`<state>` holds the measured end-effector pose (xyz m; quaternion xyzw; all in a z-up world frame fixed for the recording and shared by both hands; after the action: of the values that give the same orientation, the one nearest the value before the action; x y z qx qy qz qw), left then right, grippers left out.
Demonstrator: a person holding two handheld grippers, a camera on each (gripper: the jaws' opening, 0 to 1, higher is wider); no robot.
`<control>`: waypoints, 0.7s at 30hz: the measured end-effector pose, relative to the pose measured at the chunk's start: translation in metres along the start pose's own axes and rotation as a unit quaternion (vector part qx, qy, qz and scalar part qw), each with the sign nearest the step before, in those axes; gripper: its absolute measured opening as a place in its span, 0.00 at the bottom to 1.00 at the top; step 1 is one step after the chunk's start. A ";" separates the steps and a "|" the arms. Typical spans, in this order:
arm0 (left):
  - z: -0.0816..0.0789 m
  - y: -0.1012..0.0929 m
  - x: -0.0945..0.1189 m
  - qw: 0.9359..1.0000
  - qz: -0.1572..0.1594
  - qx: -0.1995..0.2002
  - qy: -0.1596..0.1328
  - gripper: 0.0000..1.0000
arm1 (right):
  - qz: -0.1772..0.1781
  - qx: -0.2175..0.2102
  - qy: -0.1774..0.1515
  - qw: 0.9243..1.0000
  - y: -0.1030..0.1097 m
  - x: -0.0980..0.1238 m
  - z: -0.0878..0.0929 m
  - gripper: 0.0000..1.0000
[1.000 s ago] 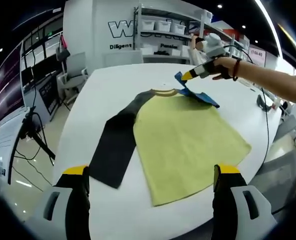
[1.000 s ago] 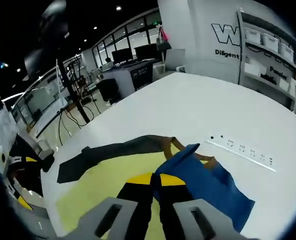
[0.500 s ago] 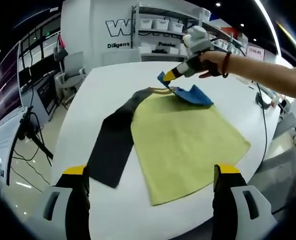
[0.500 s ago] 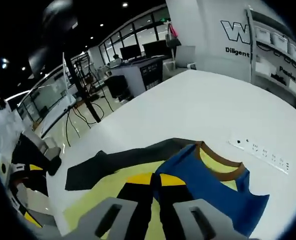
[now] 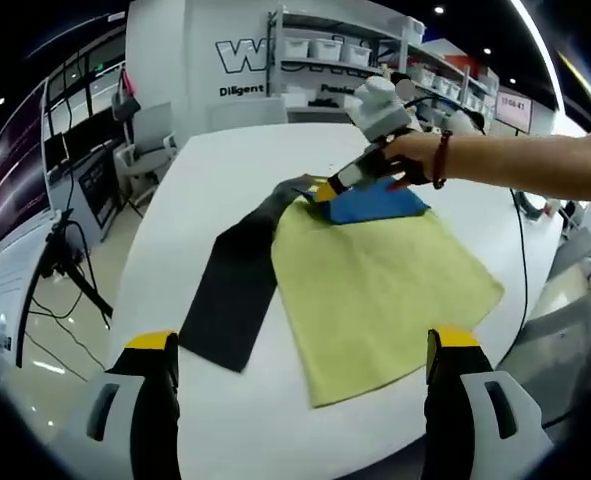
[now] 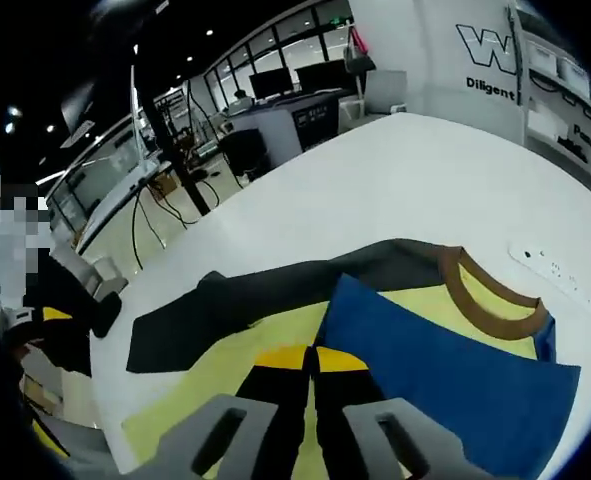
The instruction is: Fold the garment on the visible template until the final outline fits inside the template.
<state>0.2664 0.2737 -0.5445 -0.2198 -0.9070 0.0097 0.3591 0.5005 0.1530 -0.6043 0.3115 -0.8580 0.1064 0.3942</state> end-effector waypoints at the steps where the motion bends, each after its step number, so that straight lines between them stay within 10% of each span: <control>1: 0.000 0.000 0.000 1.000 0.000 0.000 -0.001 0.99 | 0.000 0.003 0.003 1.000 0.001 -0.002 0.001 0.00; 10: -0.003 0.004 -0.002 1.000 -0.006 0.000 -0.006 0.99 | 0.004 0.004 -0.008 1.000 -0.011 0.001 -0.001 0.05; 21: -0.023 0.008 -0.022 1.000 -0.005 0.005 -0.023 0.99 | 0.061 -0.023 -0.062 0.996 -0.081 0.031 -0.018 0.24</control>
<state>0.2982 0.2688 -0.5432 -0.2133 -0.9160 0.0172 0.3395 0.5463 0.0838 -0.5746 0.2556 -0.9004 0.0911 0.3402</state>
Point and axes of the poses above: the point that each gripper's makers call its tool centre point, and the gripper's own axes: x roughly backward along the fingers, y roughly to its left, z roughly out of its underside, the point moved 4 cm from there along x, roughly backward along the fingers, and after that the axes turned 12 degrees about z, right-handed, at the moved point
